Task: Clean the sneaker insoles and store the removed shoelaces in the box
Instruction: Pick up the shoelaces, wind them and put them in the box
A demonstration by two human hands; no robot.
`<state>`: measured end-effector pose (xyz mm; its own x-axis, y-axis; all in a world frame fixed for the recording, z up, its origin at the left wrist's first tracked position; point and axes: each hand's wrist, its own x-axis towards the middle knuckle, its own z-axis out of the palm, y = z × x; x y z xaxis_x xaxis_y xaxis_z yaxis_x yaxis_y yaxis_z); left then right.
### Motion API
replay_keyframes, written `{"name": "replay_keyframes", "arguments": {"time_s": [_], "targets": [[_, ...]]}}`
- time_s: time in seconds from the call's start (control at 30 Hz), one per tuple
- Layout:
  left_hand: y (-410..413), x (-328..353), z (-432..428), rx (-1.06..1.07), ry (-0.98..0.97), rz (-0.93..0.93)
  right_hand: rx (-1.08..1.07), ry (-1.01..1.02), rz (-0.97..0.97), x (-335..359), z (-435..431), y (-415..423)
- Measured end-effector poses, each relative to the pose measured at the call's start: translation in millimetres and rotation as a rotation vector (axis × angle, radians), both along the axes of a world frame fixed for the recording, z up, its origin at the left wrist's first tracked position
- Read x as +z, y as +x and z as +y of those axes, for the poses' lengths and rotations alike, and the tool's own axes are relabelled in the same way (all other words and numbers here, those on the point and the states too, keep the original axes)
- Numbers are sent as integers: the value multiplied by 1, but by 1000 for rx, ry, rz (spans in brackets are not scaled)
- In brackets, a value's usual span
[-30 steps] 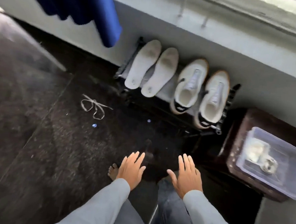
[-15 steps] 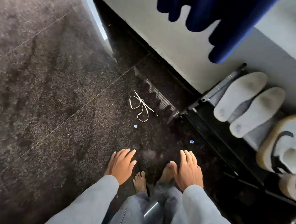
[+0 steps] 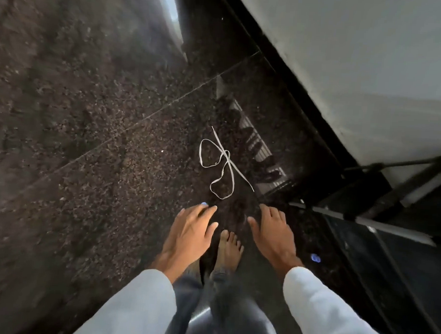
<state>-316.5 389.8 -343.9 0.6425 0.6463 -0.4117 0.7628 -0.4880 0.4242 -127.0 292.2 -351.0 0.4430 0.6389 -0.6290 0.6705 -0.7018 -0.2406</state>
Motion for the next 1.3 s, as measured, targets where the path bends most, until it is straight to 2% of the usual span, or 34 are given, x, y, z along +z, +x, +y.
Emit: {"name": "replay_keyframes", "arguments": {"time_s": [0.13,0.23,0.33,0.43,0.57,0.63,0.73,0.83,0.97,1.1,1.3], "targets": [[33,-102,39,-47,-18,-38,-37,-46,46,-121,36,32],[46,-171,59,79,-64,-99,-121,-12,96,-200,53,47],[49,-224,68,163,-113,-150,-139,5,21,-261,64,54],[47,-249,74,166,-87,-192,-214,73,-73,-297,69,55],[43,-261,82,158,-74,-222,-91,129,-229,-317,69,50],[39,-259,85,179,-85,-219,-120,157,-220,-315,67,47],[39,-234,86,189,-88,-221,-382,299,-112,-282,69,46],[49,-185,86,167,-80,-288,-535,506,-45,-207,67,44],[77,-100,77,158,-110,-404,-539,672,58,-94,59,31],[97,-10,58,60,-150,-466,-465,698,79,14,48,16],[103,101,42,-83,-336,-538,-581,825,62,144,36,7]]}}
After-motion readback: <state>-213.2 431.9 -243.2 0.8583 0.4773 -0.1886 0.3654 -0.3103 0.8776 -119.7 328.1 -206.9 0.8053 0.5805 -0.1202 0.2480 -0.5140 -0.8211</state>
